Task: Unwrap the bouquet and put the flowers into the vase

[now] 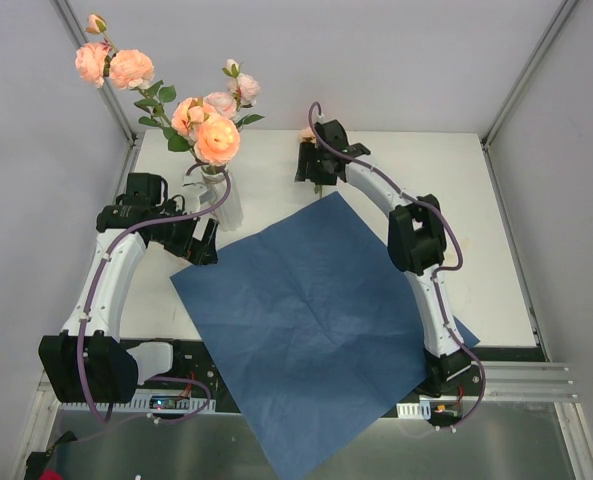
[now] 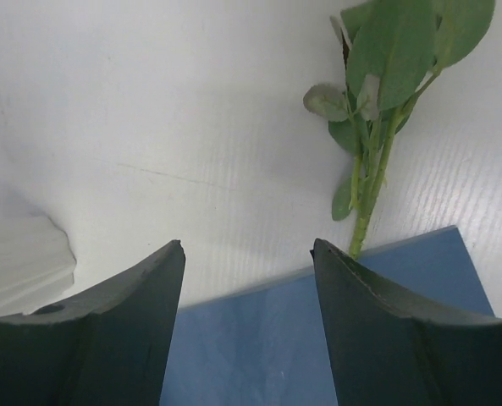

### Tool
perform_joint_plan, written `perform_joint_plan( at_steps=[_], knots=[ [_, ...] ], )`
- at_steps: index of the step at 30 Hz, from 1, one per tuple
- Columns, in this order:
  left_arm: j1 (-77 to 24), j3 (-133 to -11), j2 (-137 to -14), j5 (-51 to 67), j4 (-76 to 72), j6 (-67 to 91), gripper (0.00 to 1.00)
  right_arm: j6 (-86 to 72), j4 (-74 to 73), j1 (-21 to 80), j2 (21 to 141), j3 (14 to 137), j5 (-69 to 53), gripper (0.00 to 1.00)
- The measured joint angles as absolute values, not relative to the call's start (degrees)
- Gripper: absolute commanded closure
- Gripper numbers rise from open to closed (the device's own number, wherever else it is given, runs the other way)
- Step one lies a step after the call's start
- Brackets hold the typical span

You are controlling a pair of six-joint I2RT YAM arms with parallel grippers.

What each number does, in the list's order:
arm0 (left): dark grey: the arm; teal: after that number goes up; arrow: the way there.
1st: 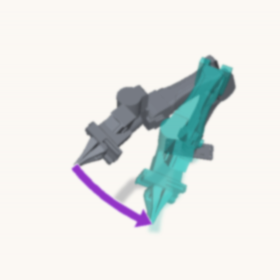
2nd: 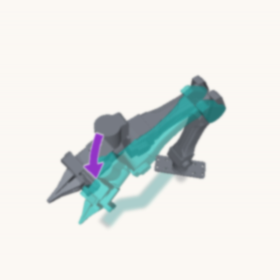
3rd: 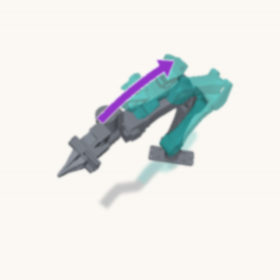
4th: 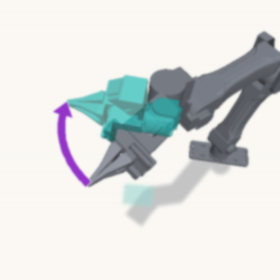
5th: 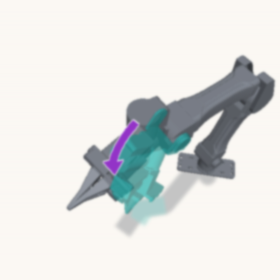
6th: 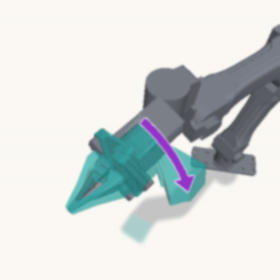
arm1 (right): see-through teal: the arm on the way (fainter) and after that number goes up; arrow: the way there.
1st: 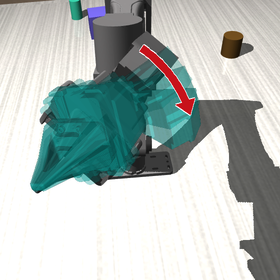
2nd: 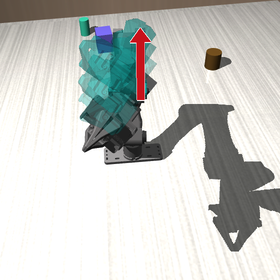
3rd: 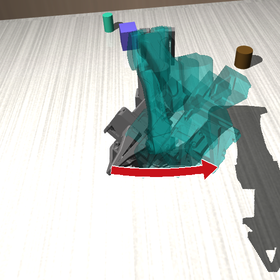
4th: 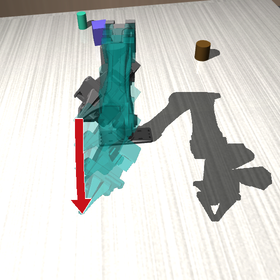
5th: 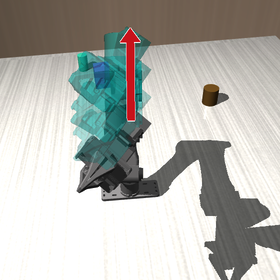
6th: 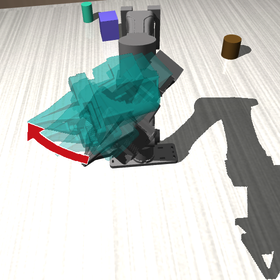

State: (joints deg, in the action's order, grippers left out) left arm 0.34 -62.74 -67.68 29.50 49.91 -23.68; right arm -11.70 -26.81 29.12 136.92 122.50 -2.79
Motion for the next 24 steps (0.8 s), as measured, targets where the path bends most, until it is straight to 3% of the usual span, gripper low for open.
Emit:
perform_joint_plan(
  at_steps=[7, 13, 24],
  knots=[
    [0.34, -62.74, -67.75, 29.47, 49.91, -23.68, 0.01, -7.05, -26.02, 28.58, 135.13, 123.81, 2.2, 0.4],
    [0.34, -62.74, -68.14, 29.45, 49.95, -23.68, 0.01, -3.01, -31.05, 28.53, 138.89, 134.45, 7.79, 0.41],
    [0.34, -64.1, -68.25, 29.39, 50.43, -23.59, 0.01, -1.48, -37.63, 28.69, 142.96, 134.67, 8.45, 0.41]
  ],
)
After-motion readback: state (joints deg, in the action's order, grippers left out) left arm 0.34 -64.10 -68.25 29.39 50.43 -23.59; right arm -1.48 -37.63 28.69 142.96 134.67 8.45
